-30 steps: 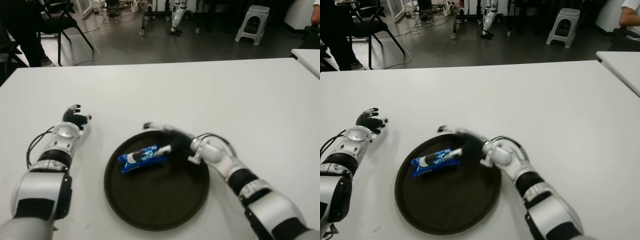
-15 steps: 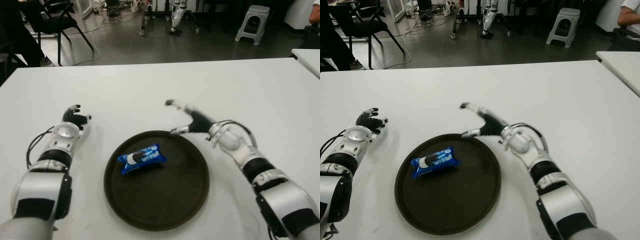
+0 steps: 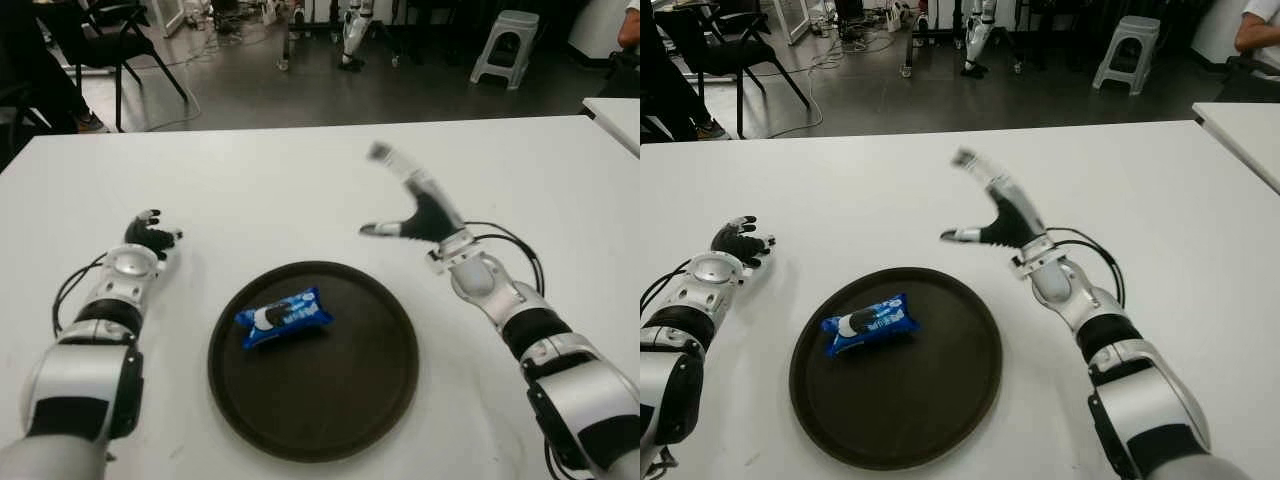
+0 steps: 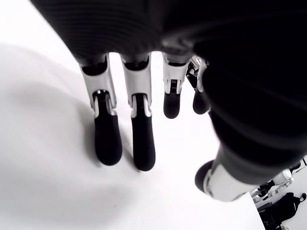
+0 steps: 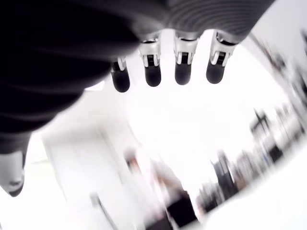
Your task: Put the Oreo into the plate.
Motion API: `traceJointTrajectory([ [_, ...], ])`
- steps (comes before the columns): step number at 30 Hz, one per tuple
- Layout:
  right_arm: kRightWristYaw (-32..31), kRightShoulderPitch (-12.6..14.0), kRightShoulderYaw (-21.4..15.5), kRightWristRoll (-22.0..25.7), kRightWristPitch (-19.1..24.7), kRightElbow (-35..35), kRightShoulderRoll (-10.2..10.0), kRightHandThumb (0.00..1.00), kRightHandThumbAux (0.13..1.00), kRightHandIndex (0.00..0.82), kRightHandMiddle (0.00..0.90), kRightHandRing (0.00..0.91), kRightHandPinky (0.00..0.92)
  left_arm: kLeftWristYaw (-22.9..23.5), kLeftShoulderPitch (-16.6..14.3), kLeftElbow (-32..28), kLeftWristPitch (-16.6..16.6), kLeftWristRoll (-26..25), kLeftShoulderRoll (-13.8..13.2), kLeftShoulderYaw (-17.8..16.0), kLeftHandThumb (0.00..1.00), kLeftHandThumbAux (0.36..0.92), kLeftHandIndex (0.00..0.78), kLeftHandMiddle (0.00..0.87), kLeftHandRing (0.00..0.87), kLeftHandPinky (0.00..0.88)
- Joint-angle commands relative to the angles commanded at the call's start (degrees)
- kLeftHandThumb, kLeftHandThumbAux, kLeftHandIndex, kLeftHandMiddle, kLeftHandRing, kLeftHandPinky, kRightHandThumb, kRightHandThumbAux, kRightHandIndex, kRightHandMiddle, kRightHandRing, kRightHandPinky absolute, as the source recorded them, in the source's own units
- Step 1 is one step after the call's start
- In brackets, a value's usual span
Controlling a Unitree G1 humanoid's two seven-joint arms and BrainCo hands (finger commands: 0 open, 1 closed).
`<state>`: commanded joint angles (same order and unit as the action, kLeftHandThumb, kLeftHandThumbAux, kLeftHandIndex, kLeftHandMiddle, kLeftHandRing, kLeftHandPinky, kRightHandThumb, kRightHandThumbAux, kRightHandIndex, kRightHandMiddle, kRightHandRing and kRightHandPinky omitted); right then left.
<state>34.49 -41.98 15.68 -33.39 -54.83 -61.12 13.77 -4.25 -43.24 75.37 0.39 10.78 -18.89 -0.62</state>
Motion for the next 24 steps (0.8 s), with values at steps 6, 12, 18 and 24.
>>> traceJointTrajectory([
  [6, 9.6, 0.8, -1.4, -1.6, -1.7, 1.8, 0.3, 0.000, 0.487, 0.000, 0.000, 0.000, 0.000, 0.1, 0.1, -0.1, -0.1, -0.2, -0.1, -0.1, 0.131, 0.779, 0.083, 0.121, 0.144, 0.152],
  [12, 27.6, -2.3, -1.3, -7.4, 0.9, 0.9, 0.3, 0.000, 0.487, 0.000, 0.000, 0.000, 0.000, -0.3, 0.1, 0.2, 0.0, -0.5, 0.0, -0.6, 0.166, 0.776, 0.104, 0.135, 0.156, 0.162],
  [18, 31.9, -3.6, -1.3, -6.9, 0.6, -3.1, 1.3, 0.000, 0.497, 0.000, 0.000, 0.000, 0.000, -0.5, 0.0, 0.2, 0.2, -0.2, 0.0, -0.2, 0.173, 0.764, 0.085, 0.132, 0.159, 0.166],
  [24, 30.0, -4.6, -2.5, -3.8, 2.5, -9.2, 2.1, 0.000, 0.534, 0.000, 0.000, 0.000, 0.000, 0.0, 0.1, 0.0, 0.0, -0.4, 0.0, -0.4, 0.184, 0.768, 0.066, 0.122, 0.148, 0.156],
])
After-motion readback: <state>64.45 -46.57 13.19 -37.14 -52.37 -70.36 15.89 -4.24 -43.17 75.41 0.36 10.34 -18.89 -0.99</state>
